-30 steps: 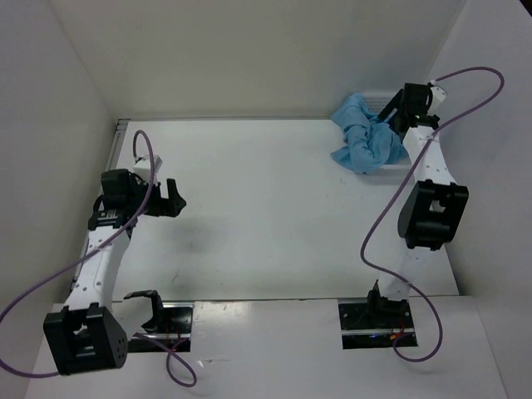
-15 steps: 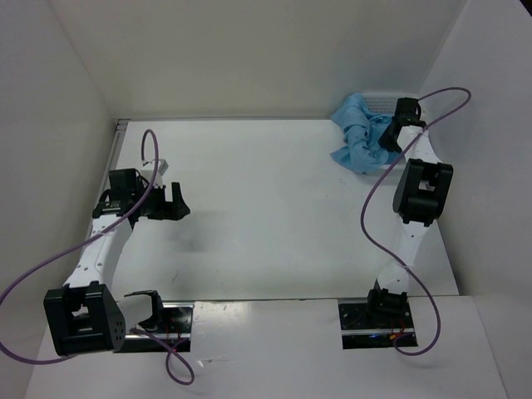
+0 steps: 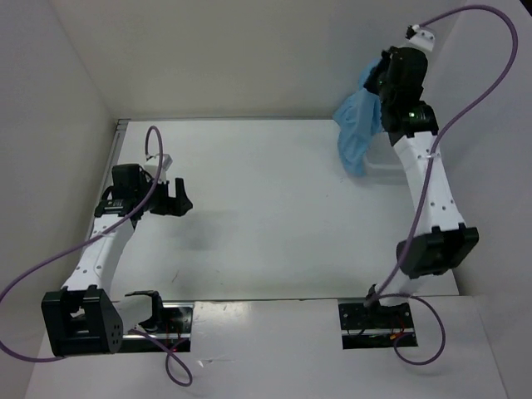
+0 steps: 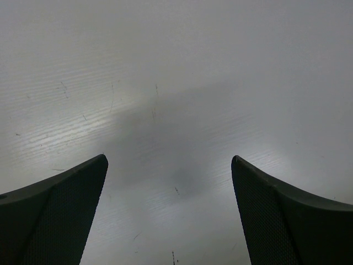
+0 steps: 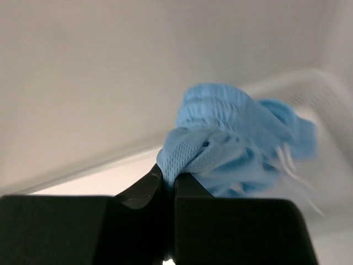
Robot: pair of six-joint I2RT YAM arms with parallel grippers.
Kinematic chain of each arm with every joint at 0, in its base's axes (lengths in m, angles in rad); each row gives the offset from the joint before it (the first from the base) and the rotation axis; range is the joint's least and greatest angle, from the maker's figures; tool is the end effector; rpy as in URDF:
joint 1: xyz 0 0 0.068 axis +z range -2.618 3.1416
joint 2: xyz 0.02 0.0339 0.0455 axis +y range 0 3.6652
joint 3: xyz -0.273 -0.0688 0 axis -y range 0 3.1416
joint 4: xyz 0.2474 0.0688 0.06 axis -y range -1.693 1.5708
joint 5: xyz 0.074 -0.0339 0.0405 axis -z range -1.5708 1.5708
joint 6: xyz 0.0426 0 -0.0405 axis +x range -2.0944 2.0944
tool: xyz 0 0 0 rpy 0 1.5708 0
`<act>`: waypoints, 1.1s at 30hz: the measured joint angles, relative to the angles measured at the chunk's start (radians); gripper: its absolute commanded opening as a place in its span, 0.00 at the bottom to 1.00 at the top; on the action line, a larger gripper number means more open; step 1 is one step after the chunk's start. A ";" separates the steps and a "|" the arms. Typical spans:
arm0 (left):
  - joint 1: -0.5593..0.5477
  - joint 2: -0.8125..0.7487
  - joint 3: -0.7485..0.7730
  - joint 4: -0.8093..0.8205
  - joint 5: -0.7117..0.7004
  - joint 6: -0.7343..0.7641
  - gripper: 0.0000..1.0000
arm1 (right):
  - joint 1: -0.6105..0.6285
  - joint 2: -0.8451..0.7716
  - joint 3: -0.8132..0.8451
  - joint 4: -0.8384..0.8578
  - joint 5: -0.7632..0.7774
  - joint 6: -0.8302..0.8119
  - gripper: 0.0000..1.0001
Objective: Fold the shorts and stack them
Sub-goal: Grab the shorts from the pile, then move the shorts to the center of the board
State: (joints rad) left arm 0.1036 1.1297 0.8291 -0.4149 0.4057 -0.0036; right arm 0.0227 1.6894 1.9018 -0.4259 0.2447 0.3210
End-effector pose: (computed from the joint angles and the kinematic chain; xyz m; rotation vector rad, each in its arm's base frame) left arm 0.2434 0.0084 0.2702 0.0896 2.2473 -0.4090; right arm 0.3943 -0.0014 0.4710 0.4364 1.7236 0.0296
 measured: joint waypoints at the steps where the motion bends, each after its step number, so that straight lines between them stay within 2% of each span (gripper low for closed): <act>1: -0.005 -0.002 0.001 0.004 -0.002 0.000 0.99 | 0.064 -0.055 0.000 0.029 0.012 -0.008 0.00; 5: -0.021 -0.004 0.024 0.027 -0.010 0.000 0.99 | 0.312 -0.179 0.013 0.114 0.043 -0.025 0.00; 10: -0.023 -0.013 0.069 0.058 -0.047 0.000 0.99 | 0.509 -0.169 0.064 0.158 0.063 -0.019 0.00; 14: -0.023 -0.027 0.092 0.079 -0.077 0.000 0.99 | 0.554 -0.112 0.044 0.148 0.072 0.032 0.00; 20: -0.031 -0.032 0.098 0.078 -0.098 0.000 0.99 | 0.570 -0.067 -0.132 0.095 0.073 0.155 0.00; 23: -0.073 -0.032 0.098 0.047 -0.107 0.000 0.99 | 0.595 -0.043 -0.206 0.072 0.074 0.213 0.00; 24: -0.094 -0.032 0.098 0.029 -0.106 0.000 0.99 | 0.599 -0.043 -0.235 0.067 0.074 0.230 0.06; 26: -0.157 -0.032 0.098 -0.015 -0.105 0.000 0.99 | 0.605 -0.043 -0.276 0.066 0.074 0.265 0.29; 27: -0.193 -0.030 0.098 -0.032 -0.103 0.000 0.99 | 0.607 -0.043 -0.291 0.066 0.074 0.280 0.63; 29: -0.282 -0.017 0.099 -0.058 -0.098 0.000 0.99 | 0.603 -0.043 -0.306 0.071 0.069 0.303 0.90; 30: -0.322 -0.005 0.099 -0.063 -0.097 0.000 0.99 | 0.598 -0.042 -0.308 0.071 0.060 0.311 1.00; 33: -0.460 0.055 0.098 -0.058 -0.132 0.000 0.99 | 0.539 -0.025 -0.303 0.081 -0.010 0.309 1.00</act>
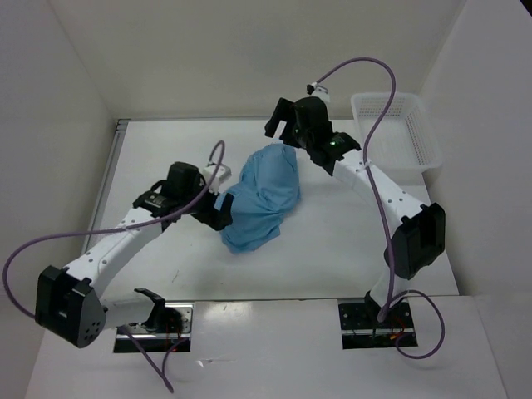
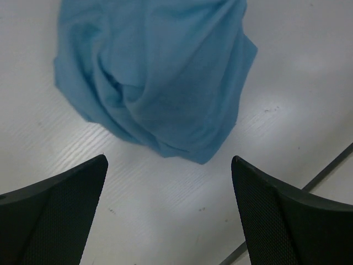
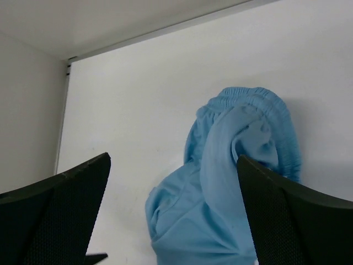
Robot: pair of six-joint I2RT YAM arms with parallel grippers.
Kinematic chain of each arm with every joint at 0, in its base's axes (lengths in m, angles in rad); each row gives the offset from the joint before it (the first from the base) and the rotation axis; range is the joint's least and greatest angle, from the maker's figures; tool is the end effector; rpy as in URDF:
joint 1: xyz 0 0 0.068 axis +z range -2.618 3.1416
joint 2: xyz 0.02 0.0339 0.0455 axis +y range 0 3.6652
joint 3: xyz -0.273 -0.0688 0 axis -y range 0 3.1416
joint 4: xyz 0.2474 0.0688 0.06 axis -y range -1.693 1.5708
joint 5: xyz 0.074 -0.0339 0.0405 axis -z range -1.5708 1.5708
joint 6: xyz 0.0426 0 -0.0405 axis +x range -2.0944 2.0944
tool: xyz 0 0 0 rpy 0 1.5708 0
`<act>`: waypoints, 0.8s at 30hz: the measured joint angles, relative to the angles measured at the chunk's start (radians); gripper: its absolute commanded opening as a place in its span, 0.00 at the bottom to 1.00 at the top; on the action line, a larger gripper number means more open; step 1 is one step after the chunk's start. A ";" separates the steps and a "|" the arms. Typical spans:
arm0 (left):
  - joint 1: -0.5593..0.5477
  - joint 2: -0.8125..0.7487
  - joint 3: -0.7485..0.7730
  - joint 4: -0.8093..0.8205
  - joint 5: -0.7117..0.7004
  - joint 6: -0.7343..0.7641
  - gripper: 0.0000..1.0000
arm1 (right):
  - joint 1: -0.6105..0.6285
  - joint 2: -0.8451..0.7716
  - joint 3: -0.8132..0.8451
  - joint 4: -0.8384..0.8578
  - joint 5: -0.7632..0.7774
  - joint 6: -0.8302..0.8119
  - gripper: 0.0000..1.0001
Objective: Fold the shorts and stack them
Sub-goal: Move the shorts to the center of the board
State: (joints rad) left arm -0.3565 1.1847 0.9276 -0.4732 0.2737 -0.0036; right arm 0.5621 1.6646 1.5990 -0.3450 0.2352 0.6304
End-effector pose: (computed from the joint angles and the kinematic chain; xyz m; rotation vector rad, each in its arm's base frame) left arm 0.2372 -0.1006 0.2848 0.5465 2.2537 -0.4988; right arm 0.3456 0.2060 0.3829 0.2235 1.9975 0.5415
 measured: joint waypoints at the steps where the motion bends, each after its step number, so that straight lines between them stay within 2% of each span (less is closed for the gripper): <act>1: -0.048 0.025 0.000 0.008 -0.018 0.000 0.99 | -0.028 0.012 0.002 0.000 -0.016 -0.002 1.00; 5: -0.240 0.122 -0.001 0.064 -0.105 -0.001 0.99 | -0.167 0.055 -0.019 -0.011 -0.058 -0.011 1.00; 9: -0.406 0.213 -0.051 0.192 -0.187 0.000 0.99 | -0.268 0.014 -0.161 -0.003 -0.075 -0.014 1.00; 12: -0.454 0.294 -0.114 0.289 -0.246 0.000 0.99 | -0.270 -0.030 -0.269 -0.007 -0.083 -0.018 1.00; 15: -0.457 0.388 -0.144 0.366 -0.296 -0.008 0.99 | -0.256 -0.066 -0.351 0.001 -0.101 -0.020 1.00; 19: -0.452 0.444 -0.119 0.472 -0.334 -0.005 0.82 | -0.251 -0.115 -0.444 0.027 -0.124 -0.020 1.00; 20: -0.452 0.458 -0.110 0.492 -0.338 -0.004 0.61 | -0.251 -0.125 -0.462 0.029 -0.127 -0.018 0.97; 22: -0.452 0.476 -0.101 0.514 -0.348 -0.001 0.35 | -0.251 -0.137 -0.481 0.037 -0.131 -0.018 0.94; 23: -0.452 0.481 -0.100 0.524 -0.351 0.000 0.13 | -0.251 -0.141 -0.490 0.041 -0.134 -0.018 0.90; 24: -0.452 0.483 -0.100 0.527 -0.359 -0.002 0.05 | -0.251 -0.146 -0.497 0.046 -0.136 -0.018 0.89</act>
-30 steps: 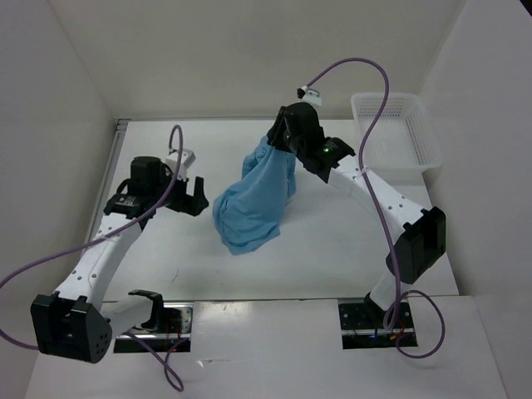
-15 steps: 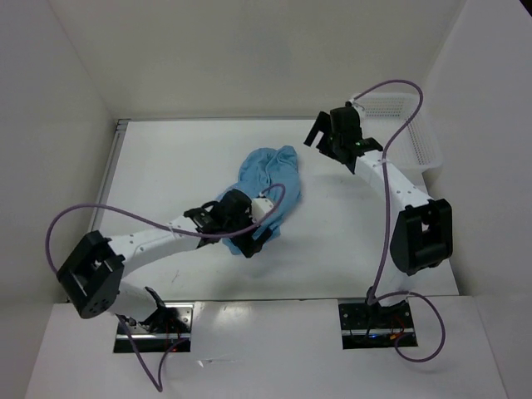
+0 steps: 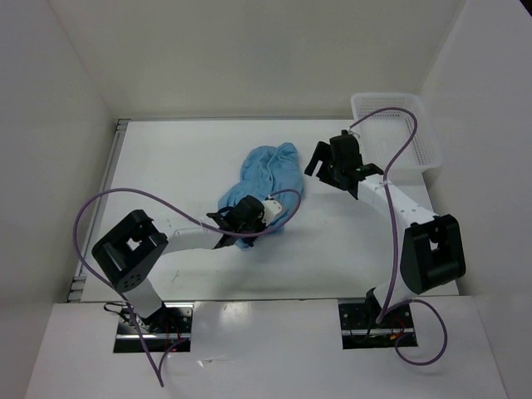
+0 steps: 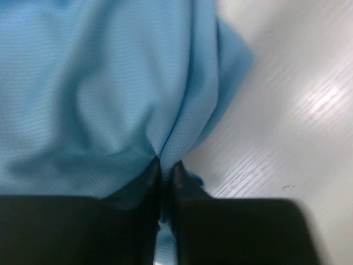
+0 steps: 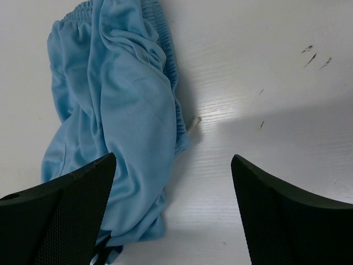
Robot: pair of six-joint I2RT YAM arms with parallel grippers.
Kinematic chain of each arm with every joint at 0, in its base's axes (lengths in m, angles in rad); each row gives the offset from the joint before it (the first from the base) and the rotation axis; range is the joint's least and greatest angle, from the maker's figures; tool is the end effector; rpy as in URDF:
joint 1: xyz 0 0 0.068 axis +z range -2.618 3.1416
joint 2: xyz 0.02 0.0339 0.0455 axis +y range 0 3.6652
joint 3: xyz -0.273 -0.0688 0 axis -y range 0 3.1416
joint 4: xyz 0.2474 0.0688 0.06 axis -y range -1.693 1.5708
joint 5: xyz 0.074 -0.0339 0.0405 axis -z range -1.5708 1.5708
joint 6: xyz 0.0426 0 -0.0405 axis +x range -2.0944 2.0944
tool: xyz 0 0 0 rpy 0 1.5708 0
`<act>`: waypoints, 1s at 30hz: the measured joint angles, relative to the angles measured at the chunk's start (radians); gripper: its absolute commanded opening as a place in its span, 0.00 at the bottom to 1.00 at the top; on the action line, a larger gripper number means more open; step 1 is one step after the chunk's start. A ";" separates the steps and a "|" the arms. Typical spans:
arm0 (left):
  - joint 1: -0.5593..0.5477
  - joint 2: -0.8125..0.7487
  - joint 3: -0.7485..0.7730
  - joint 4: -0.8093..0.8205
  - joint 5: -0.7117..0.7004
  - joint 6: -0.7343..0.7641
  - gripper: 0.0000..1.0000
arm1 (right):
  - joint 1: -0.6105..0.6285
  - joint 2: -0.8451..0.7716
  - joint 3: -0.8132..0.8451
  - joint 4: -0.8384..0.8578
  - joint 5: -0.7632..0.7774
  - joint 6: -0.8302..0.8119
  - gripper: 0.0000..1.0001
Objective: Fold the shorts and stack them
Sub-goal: Move the shorts to the center of the board
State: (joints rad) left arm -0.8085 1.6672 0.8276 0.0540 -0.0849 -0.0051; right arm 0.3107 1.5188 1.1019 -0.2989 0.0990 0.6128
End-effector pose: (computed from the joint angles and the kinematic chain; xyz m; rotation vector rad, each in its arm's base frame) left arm 0.2364 -0.2423 0.1588 0.8891 2.1997 -0.2961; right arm 0.3290 0.1012 0.2644 0.3990 2.2750 0.3663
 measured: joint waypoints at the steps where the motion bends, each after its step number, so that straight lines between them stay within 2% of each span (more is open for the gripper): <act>1: 0.000 0.000 0.002 -0.002 -0.007 0.002 0.00 | 0.000 -0.003 -0.005 0.003 -0.002 0.000 0.89; 4: 0.000 -0.003 0.032 -0.058 -0.024 0.002 0.00 | 0.000 -0.004 -0.012 0.014 -0.006 0.001 0.86; 8: 0.037 -0.054 0.161 -0.249 -0.004 0.003 0.00 | 0.000 -0.003 -0.012 0.026 -0.009 0.001 0.85; 10: 0.127 -0.107 0.277 -0.346 0.060 0.003 0.00 | 0.000 0.002 -0.012 0.030 -0.011 0.000 0.83; 14: 0.433 -0.224 0.482 -0.391 0.172 0.001 0.03 | 0.000 0.031 -0.006 0.031 -0.026 -0.004 0.83; 16: 0.590 -0.274 0.526 -0.377 0.201 0.000 0.16 | 0.000 0.062 0.011 0.032 -0.039 -0.005 0.83; 17: 0.643 -0.285 0.533 -0.372 0.214 0.000 0.24 | 0.000 0.081 0.022 0.032 -0.053 -0.006 0.83; 19: 0.730 -0.288 0.536 -0.368 0.260 0.004 0.35 | 0.000 0.122 0.053 0.033 -0.074 -0.012 0.87; 20: 0.764 -0.275 0.533 -0.368 0.290 0.003 0.48 | 0.003 0.144 0.073 0.033 -0.085 -0.018 0.87; 22: 0.808 -0.245 0.509 -0.368 0.328 0.003 0.52 | 0.014 0.187 0.121 0.033 -0.100 -0.039 0.89; 23: 0.824 -0.229 0.488 -0.371 0.343 0.002 0.61 | 0.026 0.208 0.146 0.032 -0.105 -0.050 0.90; 27: 0.867 -0.189 0.401 -0.419 0.375 0.003 0.80 | 0.101 0.268 0.209 0.040 -0.140 -0.082 0.92; 30: 0.893 -0.188 0.361 -0.451 0.378 0.002 0.83 | 0.147 0.309 0.213 0.045 -0.174 -0.077 0.92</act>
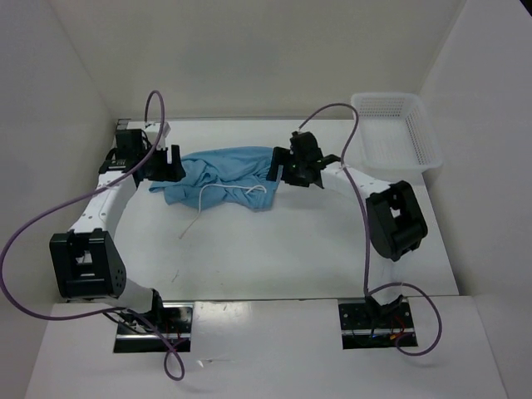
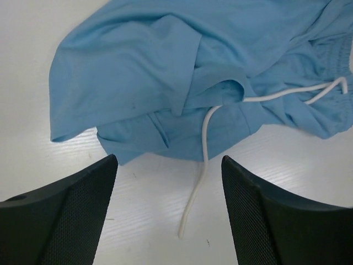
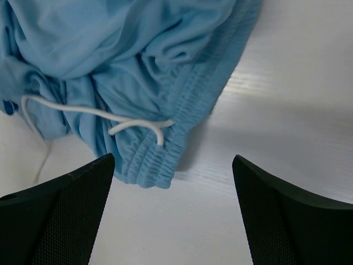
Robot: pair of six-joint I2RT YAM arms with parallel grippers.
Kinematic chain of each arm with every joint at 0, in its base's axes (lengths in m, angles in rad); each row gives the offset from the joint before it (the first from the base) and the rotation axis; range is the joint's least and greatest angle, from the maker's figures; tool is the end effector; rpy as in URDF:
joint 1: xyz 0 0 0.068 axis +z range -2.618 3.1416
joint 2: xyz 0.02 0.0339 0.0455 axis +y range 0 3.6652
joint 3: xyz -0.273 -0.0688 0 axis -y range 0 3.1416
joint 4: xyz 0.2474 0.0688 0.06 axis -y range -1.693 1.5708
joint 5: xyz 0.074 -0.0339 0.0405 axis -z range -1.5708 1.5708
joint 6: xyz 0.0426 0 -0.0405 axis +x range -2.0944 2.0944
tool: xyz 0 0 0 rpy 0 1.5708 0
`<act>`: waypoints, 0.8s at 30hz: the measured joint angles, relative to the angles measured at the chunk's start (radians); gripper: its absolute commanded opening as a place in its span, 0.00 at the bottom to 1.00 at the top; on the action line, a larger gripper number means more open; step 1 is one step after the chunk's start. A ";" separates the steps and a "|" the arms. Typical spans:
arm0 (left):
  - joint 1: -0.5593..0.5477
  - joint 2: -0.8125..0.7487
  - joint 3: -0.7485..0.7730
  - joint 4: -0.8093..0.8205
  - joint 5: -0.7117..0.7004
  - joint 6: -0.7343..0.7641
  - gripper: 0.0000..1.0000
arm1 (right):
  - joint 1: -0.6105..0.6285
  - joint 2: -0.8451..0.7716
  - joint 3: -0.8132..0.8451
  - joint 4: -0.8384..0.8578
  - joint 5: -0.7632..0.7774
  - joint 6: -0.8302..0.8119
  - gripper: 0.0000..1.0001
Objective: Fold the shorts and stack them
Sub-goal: Move the shorts to the center of the board, then flatten the shorts out
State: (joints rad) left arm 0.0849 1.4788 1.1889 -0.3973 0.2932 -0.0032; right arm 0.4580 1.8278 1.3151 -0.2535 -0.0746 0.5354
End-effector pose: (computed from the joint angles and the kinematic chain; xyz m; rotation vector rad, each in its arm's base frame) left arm 0.3377 0.0164 0.2993 0.0575 2.2380 -0.2864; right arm 0.3738 0.1878 0.2277 0.0550 2.4075 0.5672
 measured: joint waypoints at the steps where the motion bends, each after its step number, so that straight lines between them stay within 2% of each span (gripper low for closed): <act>1: 0.006 0.000 -0.009 -0.003 0.000 0.000 0.86 | 0.014 0.021 0.000 0.003 -0.015 0.006 0.92; 6: -0.011 -0.002 -0.072 0.002 -0.042 0.000 0.90 | 0.068 0.173 0.021 0.005 -0.085 0.033 0.91; 8: -0.025 -0.002 -0.108 0.002 -0.062 0.000 0.92 | 0.076 0.185 0.056 0.029 -0.113 0.047 0.83; 9: -0.029 -0.002 -0.124 0.004 -0.068 0.000 0.93 | 0.080 0.186 0.064 0.039 -0.124 0.052 0.69; 12: -0.029 -0.002 -0.170 0.015 -0.086 0.000 0.93 | 0.091 0.196 0.063 0.045 -0.145 0.069 0.38; 13: -0.030 -0.002 -0.181 0.018 -0.092 0.000 0.94 | 0.093 0.204 0.063 0.045 -0.154 0.073 0.17; 14: -0.030 -0.002 -0.188 0.020 -0.096 0.000 0.94 | 0.093 0.212 0.062 0.045 -0.162 0.071 0.06; 15: -0.030 -0.002 -0.195 0.024 -0.100 0.000 0.94 | 0.093 0.219 0.059 0.045 -0.171 0.080 0.00; 20: -0.033 -0.003 -0.197 0.043 -0.110 0.000 0.94 | 0.093 0.220 0.008 0.055 -0.189 0.089 0.00; 24: -0.047 -0.003 -0.195 0.049 -0.116 0.000 0.94 | 0.093 0.151 -0.069 0.011 -0.191 0.046 0.00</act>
State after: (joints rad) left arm 0.0376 1.4754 0.9943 -0.3485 0.1776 -0.0036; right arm 0.5514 1.9789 1.2461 -0.2428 -0.2653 0.5816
